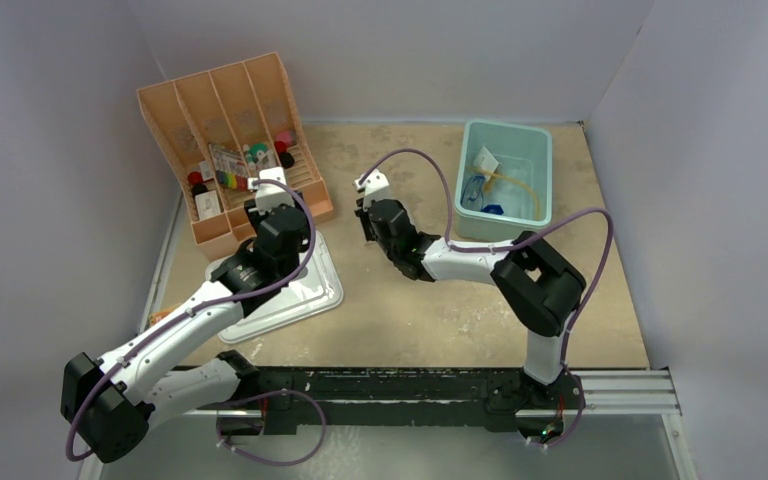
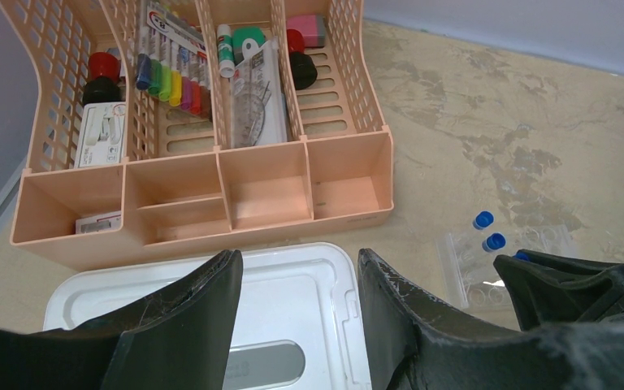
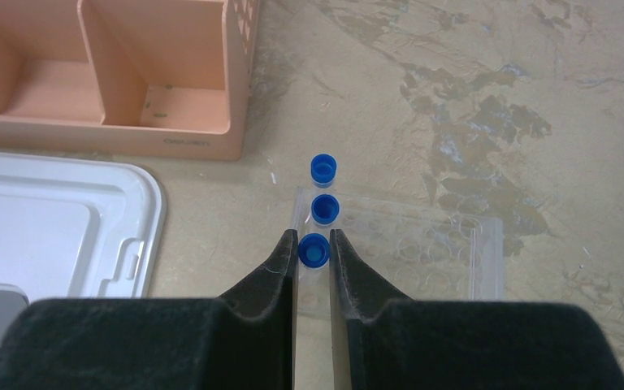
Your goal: Organize the chemistry lab equipment
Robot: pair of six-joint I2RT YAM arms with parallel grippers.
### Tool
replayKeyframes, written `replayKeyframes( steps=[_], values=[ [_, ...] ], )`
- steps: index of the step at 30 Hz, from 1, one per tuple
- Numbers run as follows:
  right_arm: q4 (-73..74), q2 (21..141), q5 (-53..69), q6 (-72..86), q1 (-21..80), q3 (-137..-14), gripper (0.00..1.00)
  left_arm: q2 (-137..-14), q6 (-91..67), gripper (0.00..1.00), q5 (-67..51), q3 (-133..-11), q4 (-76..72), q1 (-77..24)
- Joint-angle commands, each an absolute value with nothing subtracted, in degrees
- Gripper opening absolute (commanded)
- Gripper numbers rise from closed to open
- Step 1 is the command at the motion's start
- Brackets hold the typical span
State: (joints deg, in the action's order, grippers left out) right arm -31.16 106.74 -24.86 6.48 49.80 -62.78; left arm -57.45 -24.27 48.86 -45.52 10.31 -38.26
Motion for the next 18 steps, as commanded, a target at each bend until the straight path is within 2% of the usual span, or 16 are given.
replayKeyframes(
  steps=[1,18],
  values=[
    [-32.9,104.9,-23.6,7.4,49.7,-63.8,0.09,-57.6,-23.5,0.54,49.8,-46.2,7.7,-37.9],
    [-35.2,108.7,-27.0,5.5,49.7,-64.9,0.1,-57.9,-23.5,0.54,49.5,-46.3,7.7,-37.9]
  ],
)
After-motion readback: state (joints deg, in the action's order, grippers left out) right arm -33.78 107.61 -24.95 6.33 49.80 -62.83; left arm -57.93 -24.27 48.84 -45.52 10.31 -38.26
